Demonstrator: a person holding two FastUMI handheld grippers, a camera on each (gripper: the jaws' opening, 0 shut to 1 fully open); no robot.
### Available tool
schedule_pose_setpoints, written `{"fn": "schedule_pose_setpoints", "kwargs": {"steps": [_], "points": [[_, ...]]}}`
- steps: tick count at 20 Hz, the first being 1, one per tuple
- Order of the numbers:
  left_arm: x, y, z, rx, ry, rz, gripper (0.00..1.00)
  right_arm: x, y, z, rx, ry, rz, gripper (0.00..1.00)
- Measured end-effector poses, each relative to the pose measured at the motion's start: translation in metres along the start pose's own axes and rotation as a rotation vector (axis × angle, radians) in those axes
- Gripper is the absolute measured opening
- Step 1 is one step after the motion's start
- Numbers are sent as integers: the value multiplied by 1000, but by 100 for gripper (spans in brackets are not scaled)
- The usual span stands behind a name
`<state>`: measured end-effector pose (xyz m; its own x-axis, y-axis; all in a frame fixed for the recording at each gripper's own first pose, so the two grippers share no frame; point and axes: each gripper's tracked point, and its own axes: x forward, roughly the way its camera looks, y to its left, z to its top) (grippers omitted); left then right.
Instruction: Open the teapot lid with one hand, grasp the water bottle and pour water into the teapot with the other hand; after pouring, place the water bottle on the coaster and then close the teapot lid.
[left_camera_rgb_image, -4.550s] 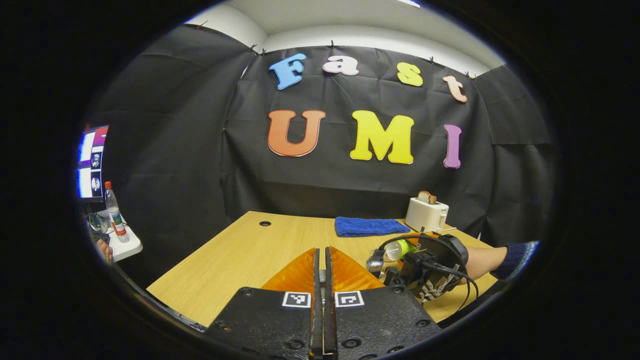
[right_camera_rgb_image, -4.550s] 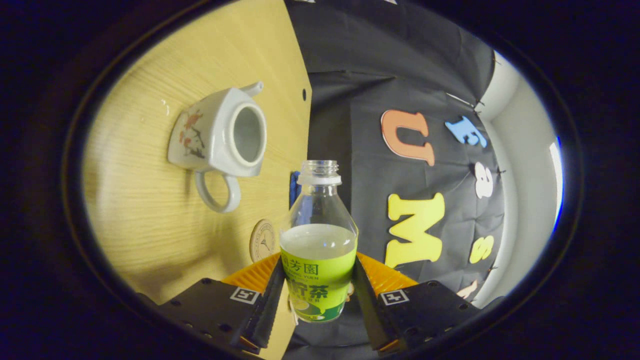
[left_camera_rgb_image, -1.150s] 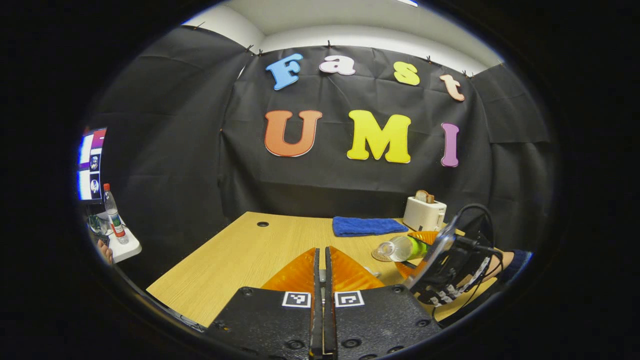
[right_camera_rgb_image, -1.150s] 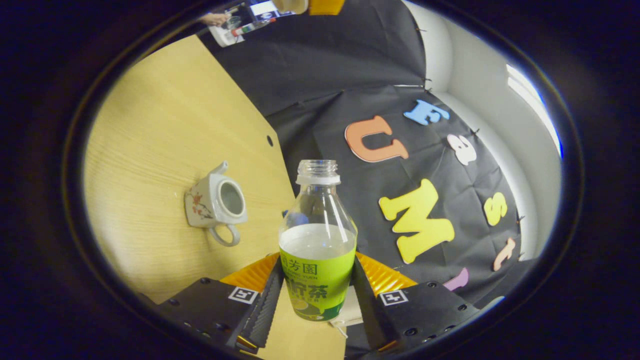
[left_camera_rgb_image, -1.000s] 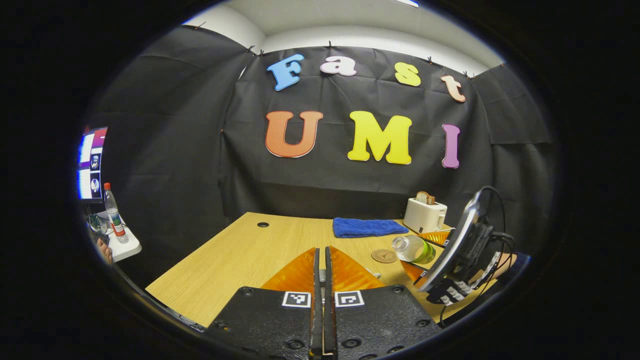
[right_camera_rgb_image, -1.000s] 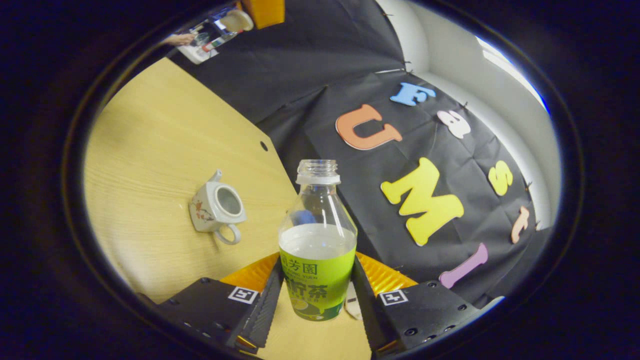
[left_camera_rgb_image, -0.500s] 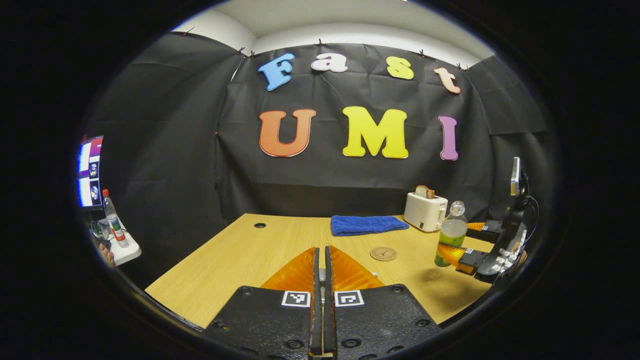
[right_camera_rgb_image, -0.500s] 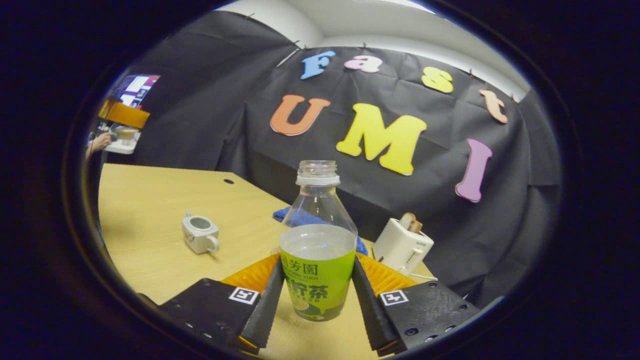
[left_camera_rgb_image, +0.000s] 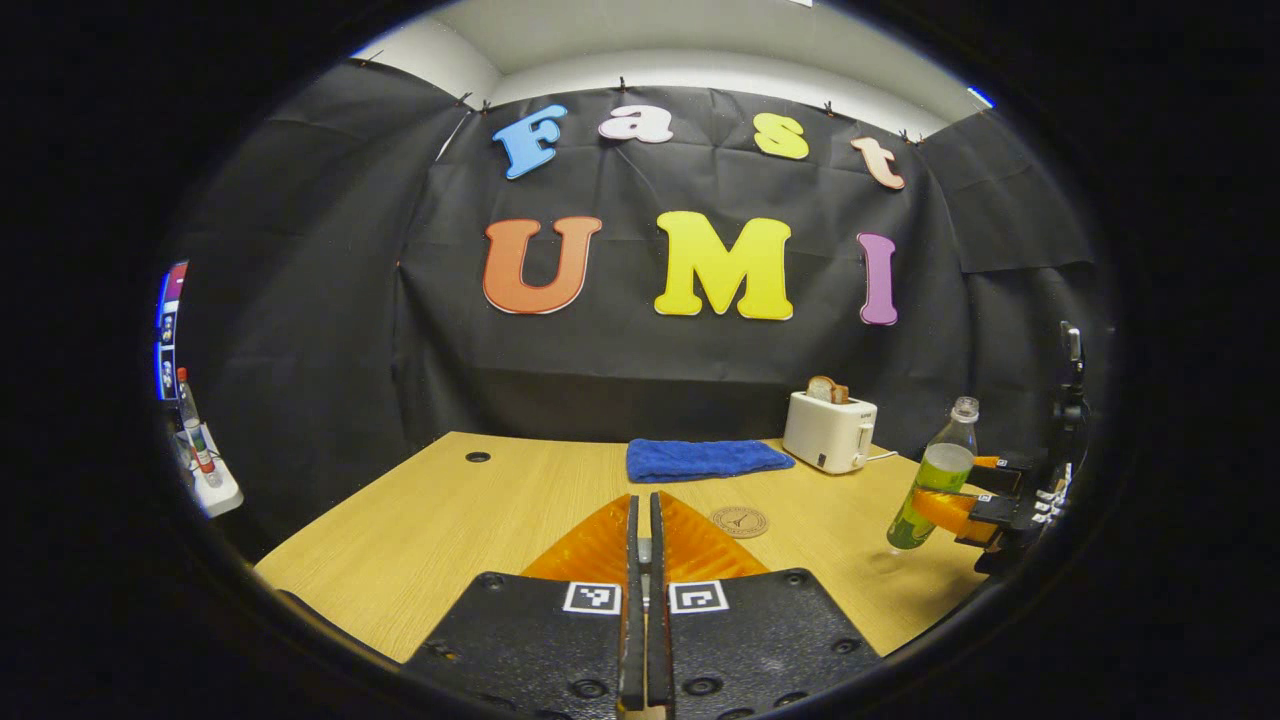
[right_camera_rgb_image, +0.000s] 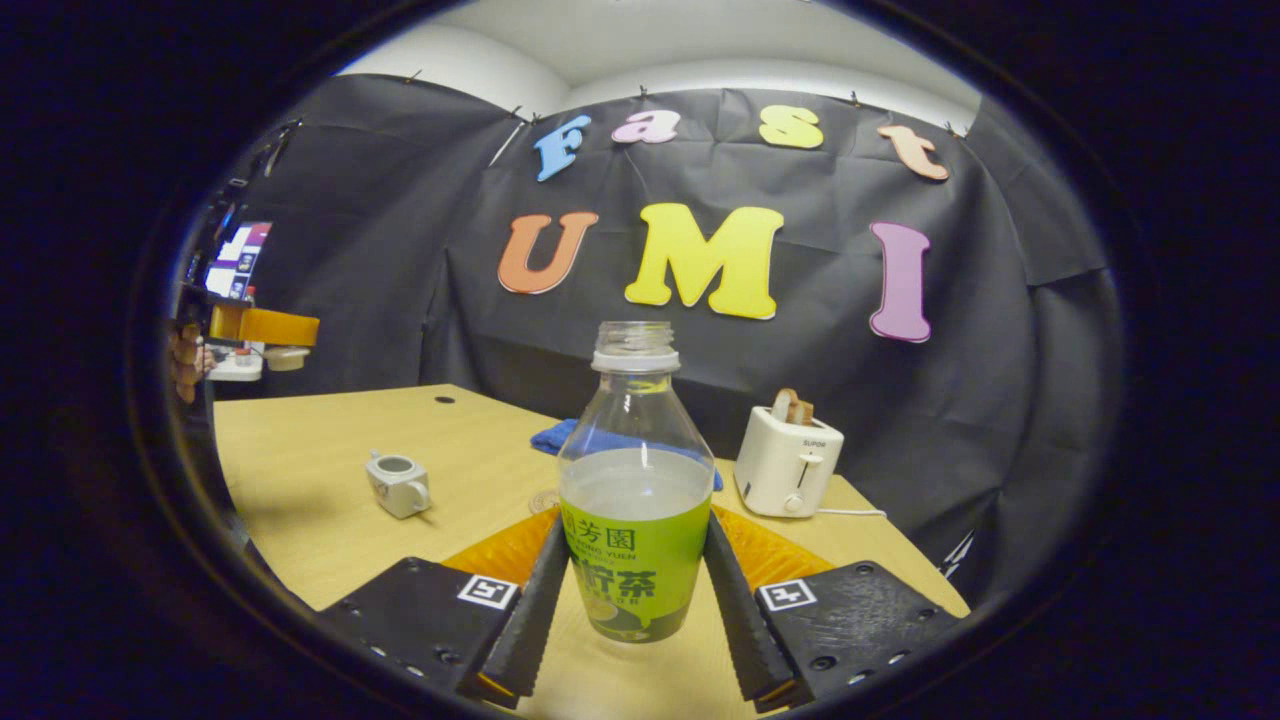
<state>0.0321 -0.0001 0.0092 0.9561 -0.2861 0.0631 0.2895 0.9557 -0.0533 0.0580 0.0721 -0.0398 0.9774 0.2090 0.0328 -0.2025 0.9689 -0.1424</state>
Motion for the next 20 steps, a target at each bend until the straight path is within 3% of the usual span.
{"fn": "schedule_pose_setpoints", "kwargs": {"steps": [9,20], "points": [[89,-26,-58,-22,41,-46,4,9,-27,-15,52,8,-30,75],[104,-17,-103,-26,100,-9,5,19,-30,-28,69,31,-27,73]]}}
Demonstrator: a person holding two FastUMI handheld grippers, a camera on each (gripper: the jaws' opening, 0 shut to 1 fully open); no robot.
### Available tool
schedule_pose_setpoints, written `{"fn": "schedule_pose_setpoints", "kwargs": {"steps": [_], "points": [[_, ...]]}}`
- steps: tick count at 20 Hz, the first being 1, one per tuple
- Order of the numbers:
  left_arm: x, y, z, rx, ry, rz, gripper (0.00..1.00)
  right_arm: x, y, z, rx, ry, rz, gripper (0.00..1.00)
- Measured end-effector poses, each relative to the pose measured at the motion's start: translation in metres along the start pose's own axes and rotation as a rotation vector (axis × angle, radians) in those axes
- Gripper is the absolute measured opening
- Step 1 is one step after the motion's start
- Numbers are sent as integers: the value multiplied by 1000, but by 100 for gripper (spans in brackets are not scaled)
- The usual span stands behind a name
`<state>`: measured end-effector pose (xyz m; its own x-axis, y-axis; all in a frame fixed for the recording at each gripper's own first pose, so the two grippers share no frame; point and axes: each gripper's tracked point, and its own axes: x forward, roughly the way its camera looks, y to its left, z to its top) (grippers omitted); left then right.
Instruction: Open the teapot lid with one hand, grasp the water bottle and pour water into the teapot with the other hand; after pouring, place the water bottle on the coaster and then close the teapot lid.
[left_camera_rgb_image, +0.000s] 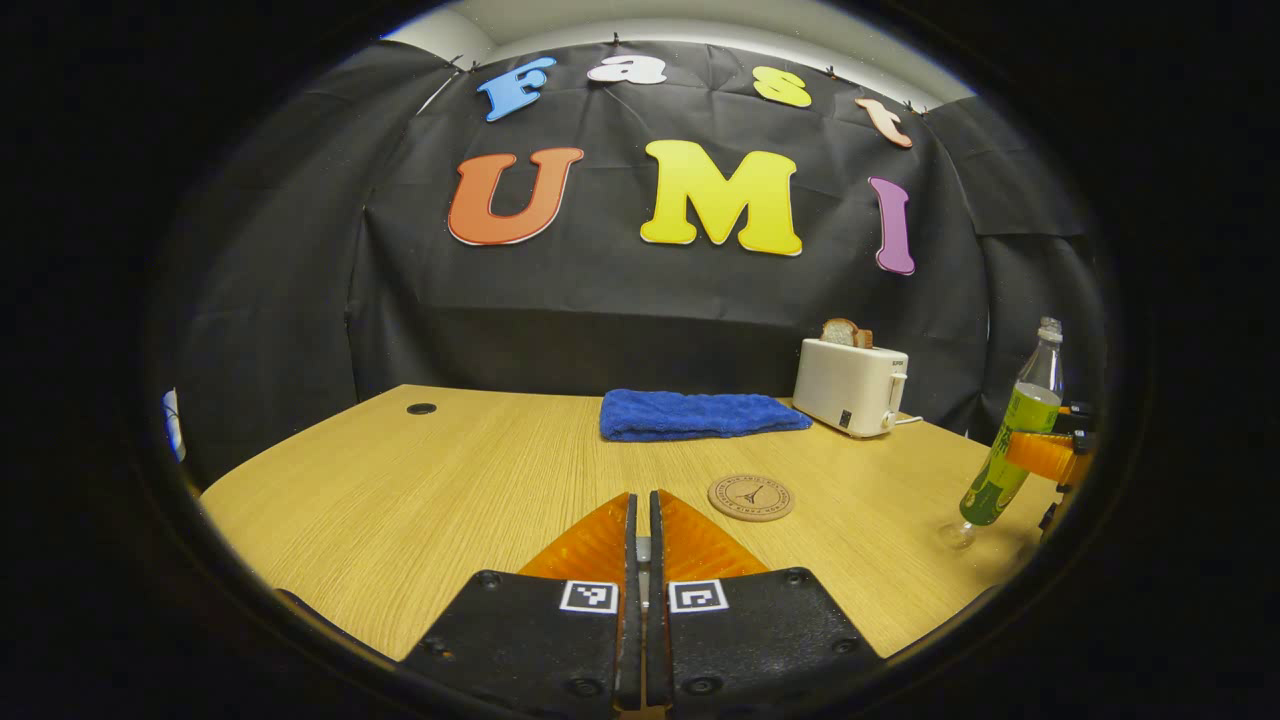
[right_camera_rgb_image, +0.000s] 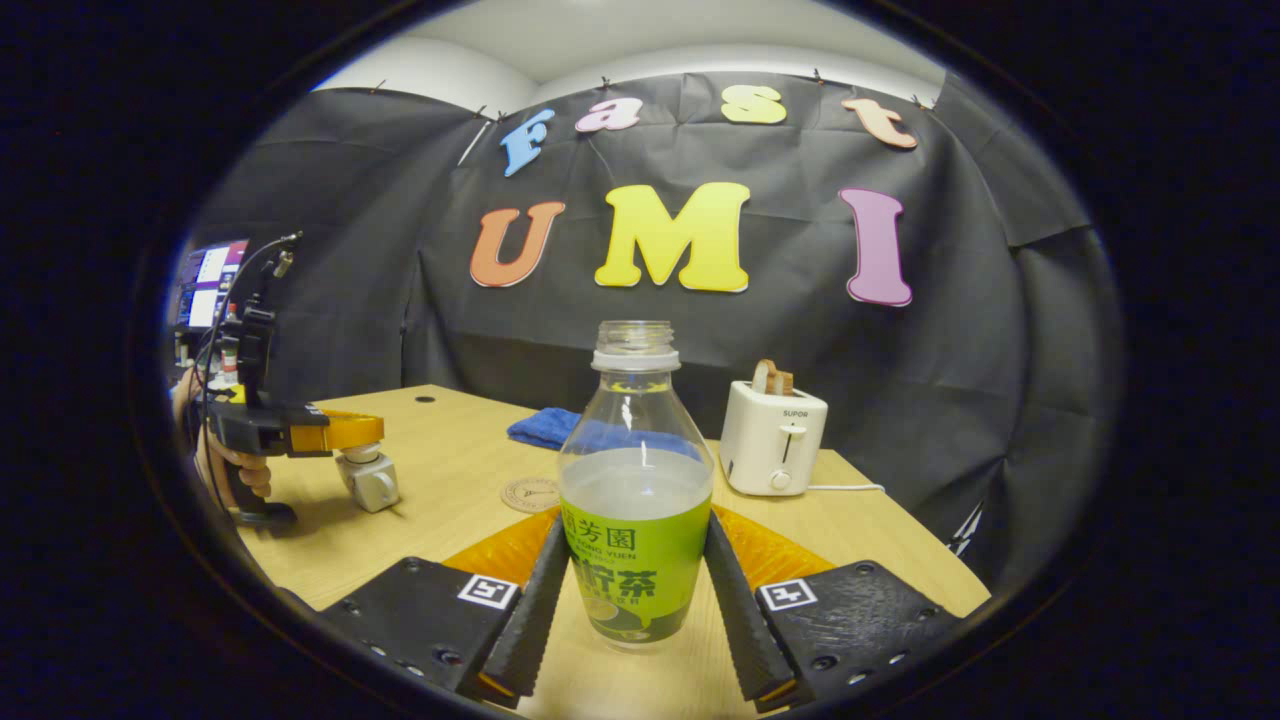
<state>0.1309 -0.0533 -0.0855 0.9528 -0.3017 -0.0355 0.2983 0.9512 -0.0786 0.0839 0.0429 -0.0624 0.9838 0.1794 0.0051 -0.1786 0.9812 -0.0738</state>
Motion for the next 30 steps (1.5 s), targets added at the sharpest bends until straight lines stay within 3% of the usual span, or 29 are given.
{"fn": "schedule_pose_setpoints", "kwargs": {"steps": [5,7,10,12,16,25,27,30], "points": [[0,-4,-5,-3,-12,-4,8,1,1,-4,8,8,2,72],[-6,-1,1,12,-29,10,17,4,4,-8,6,19,4,72],[-13,0,9,47,-35,29,56,4,10,-12,16,34,17,75],[-27,5,18,65,-45,61,75,5,14,-11,18,35,20,75],[-57,4,48,45,-81,61,100,13,29,-3,-1,41,31,75],[-127,31,105,28,-131,119,100,70,88,63,20,-13,83,78],[-130,36,108,-18,-141,111,100,80,96,52,10,47,84,75],[-129,37,107,-67,-133,68,100,92,100,60,-7,37,64,68]]}}
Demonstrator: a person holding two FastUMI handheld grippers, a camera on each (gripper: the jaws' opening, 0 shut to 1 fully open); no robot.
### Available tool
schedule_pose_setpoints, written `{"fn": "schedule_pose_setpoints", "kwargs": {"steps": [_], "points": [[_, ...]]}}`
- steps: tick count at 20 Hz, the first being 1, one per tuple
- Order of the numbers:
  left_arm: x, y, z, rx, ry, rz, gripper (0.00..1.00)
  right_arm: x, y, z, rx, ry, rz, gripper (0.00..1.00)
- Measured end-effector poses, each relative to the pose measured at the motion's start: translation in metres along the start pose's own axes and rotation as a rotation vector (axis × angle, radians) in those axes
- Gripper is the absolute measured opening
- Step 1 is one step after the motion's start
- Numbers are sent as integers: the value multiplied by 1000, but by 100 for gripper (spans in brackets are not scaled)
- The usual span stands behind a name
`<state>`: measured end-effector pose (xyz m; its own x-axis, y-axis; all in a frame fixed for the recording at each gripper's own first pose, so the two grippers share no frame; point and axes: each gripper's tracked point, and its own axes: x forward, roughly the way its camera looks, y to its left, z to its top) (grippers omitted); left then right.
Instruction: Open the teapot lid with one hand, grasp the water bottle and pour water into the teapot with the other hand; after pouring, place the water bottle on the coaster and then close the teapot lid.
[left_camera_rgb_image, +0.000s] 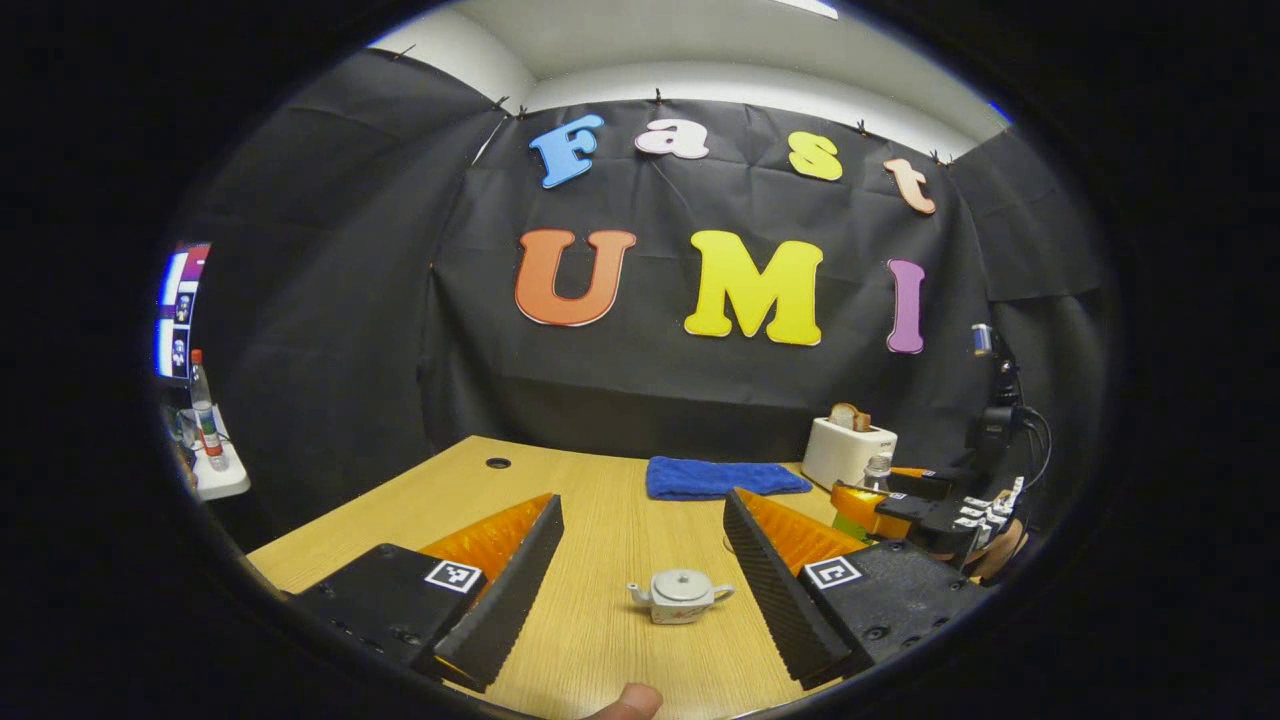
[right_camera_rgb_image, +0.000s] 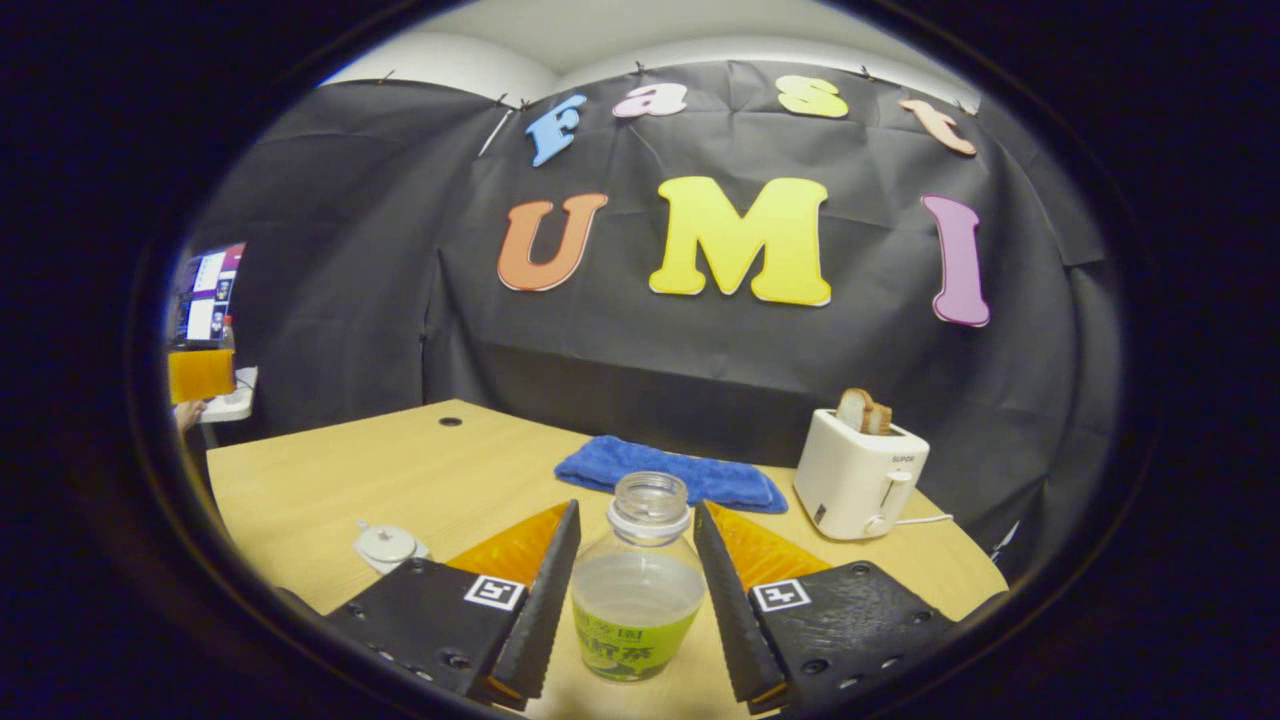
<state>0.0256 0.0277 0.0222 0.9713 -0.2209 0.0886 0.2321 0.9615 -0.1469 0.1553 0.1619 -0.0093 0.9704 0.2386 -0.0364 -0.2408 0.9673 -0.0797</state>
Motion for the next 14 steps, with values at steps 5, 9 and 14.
{"fn": "schedule_pose_setpoints", "kwargs": {"steps": [5,9,14], "points": [[0,2,-5,-14,19,-17,98,8,9,9,-39,3,3,59],[0,3,-4,-15,17,-21,98,13,19,15,-22,1,39,45],[0,1,-5,6,14,-28,98,29,30,33,-30,-33,53,40]]}}
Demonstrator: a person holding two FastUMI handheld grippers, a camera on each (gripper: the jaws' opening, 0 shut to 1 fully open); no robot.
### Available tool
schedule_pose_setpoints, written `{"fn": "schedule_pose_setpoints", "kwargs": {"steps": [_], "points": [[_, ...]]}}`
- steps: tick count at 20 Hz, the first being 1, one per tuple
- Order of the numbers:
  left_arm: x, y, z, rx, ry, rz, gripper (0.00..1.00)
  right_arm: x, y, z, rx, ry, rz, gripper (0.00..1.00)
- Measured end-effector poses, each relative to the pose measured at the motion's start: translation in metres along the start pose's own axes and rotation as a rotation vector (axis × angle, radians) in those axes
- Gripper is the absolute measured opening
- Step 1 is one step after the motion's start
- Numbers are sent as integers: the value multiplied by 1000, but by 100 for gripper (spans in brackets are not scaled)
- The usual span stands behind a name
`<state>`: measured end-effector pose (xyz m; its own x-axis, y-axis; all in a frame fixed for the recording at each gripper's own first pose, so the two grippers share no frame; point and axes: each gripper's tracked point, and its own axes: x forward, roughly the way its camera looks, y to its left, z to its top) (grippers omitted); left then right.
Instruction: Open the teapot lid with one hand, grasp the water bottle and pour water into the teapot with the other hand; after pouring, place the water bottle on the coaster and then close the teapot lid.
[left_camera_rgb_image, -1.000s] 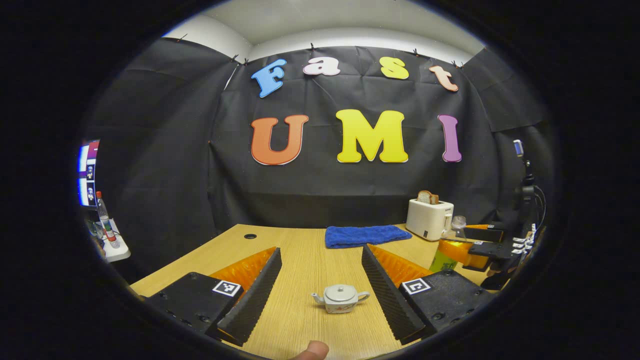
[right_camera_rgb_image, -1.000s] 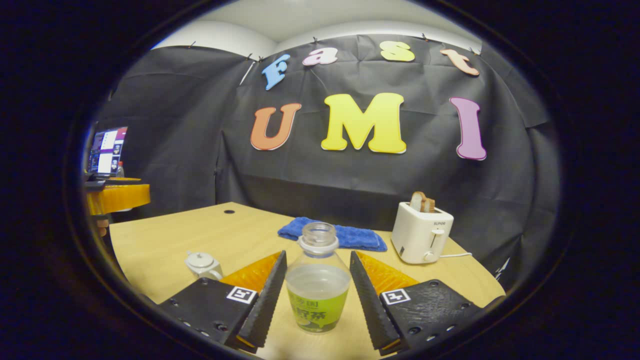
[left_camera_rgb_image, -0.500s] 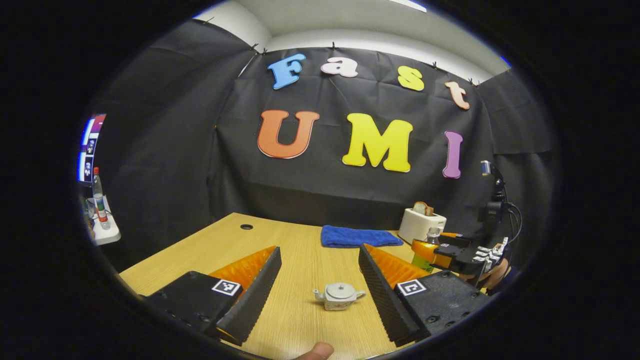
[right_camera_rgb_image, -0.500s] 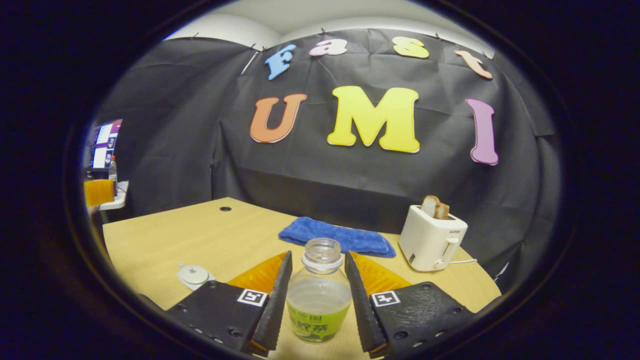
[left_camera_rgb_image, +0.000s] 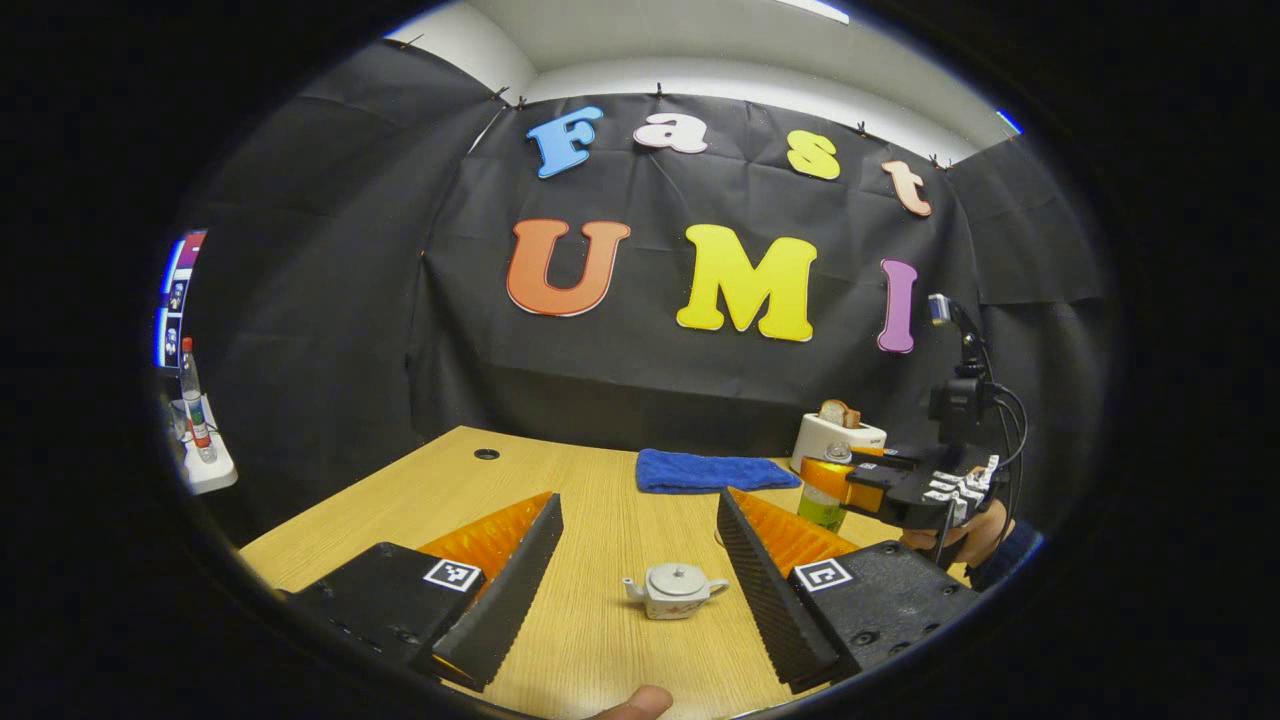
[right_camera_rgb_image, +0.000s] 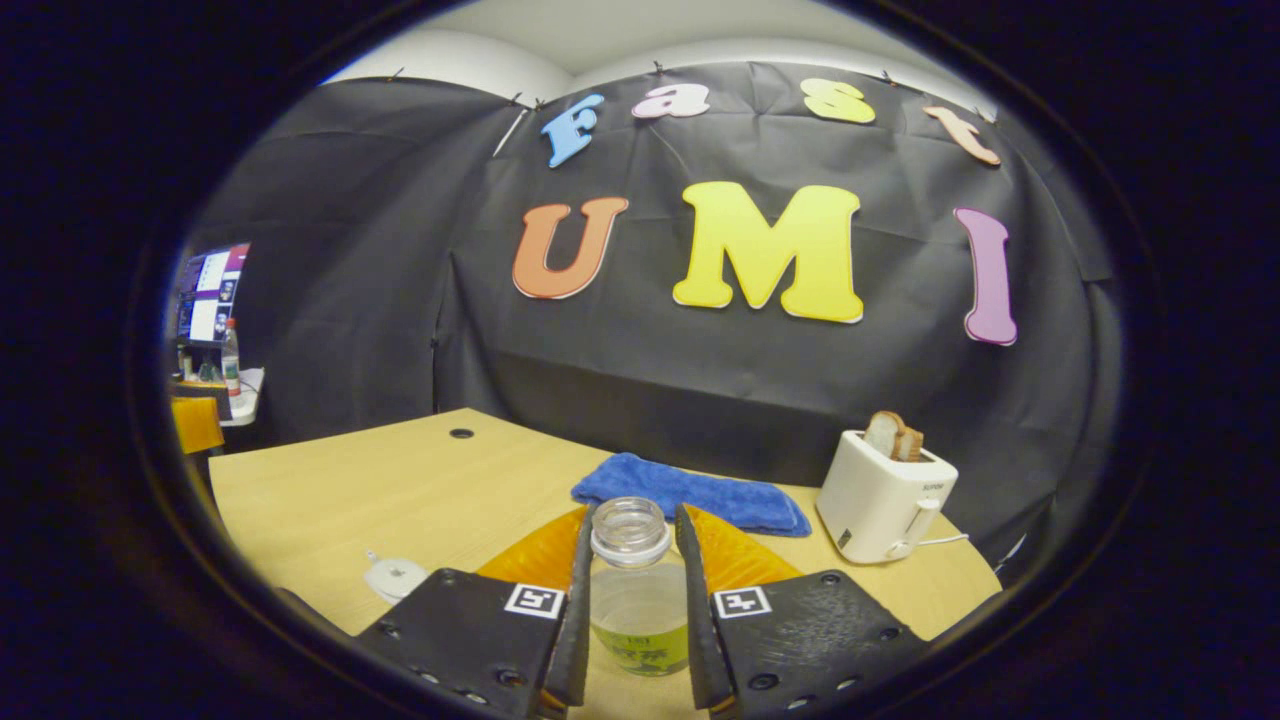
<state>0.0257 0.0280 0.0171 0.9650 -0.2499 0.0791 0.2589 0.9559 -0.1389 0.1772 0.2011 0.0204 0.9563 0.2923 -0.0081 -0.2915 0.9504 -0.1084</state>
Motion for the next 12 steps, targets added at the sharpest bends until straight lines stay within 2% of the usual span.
{"fn": "schedule_pose_setpoints", "kwargs": {"steps": [3,4,10,12], "points": [[0,1,0,10,-5,-2,98,20,10,6,-25,-19,9,41],[1,3,-1,11,2,-1,97,24,13,8,-31,-23,15,36],[3,18,-3,0,0,28,98,49,23,25,-83,-110,10,29],[5,23,-3,-8,-4,40,98,55,28,29,-65,-149,36,31]]}}
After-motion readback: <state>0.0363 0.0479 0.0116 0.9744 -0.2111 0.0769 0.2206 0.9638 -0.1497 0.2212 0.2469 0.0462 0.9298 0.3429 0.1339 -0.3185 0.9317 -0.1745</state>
